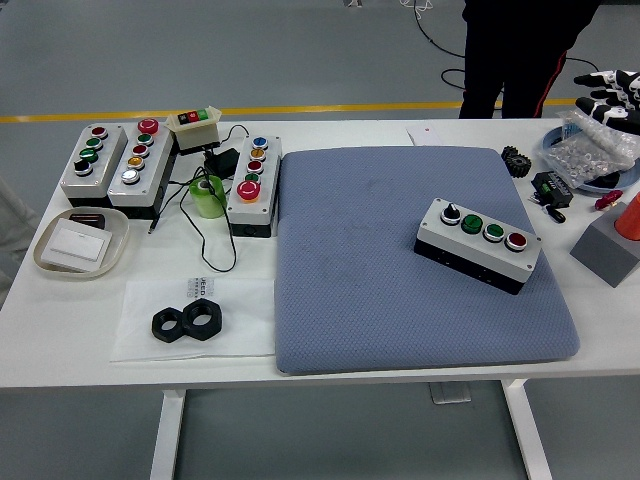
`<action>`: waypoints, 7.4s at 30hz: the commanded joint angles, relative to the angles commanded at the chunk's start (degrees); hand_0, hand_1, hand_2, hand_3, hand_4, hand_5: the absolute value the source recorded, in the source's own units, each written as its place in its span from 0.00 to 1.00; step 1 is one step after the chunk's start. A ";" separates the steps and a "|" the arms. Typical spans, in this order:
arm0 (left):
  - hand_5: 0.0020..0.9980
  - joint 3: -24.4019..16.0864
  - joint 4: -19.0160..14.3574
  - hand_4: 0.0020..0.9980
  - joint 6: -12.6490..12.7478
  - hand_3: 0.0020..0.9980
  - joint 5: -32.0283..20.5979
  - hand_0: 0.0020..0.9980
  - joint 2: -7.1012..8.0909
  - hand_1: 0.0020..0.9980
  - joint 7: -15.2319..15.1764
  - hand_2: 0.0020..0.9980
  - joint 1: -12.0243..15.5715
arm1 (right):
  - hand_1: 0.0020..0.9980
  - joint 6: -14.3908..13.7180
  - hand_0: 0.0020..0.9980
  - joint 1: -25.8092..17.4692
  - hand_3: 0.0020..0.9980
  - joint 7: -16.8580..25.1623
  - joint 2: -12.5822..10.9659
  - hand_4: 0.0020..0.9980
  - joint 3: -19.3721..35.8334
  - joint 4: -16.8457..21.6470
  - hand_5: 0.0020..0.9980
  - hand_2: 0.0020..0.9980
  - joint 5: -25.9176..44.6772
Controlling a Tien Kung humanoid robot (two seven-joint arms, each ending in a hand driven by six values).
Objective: Pick up the button,place it on the desk,press the button,press the button
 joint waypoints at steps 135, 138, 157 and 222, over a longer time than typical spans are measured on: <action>1.00 0.76 0.00 0.61 -0.28 0.94 -0.14 0.74 -0.10 0.92 -0.32 0.99 -0.63 | 0.90 -5.20 0.95 -5.05 0.85 2.35 4.44 0.62 1.79 -2.79 0.47 0.87 2.12; 1.00 0.71 0.00 0.61 -0.29 0.94 -0.12 0.74 -0.11 0.92 -0.32 0.99 -0.68 | 0.90 -5.24 0.95 -5.05 0.85 2.32 4.41 0.62 1.85 -2.90 0.47 0.87 2.08; 1.00 0.66 0.00 0.61 -0.19 0.94 -0.24 0.74 -0.19 0.92 -0.37 0.99 -1.11 | 0.90 -5.14 0.94 -4.46 0.85 2.20 4.49 0.62 1.81 -2.89 0.47 0.87 1.62; 1.00 0.78 0.00 0.62 -0.24 0.94 -0.27 0.74 -0.16 0.92 -0.36 0.99 -0.68 | 0.90 -5.00 0.95 -4.16 0.85 2.00 4.31 0.61 1.79 -2.58 0.46 0.87 1.29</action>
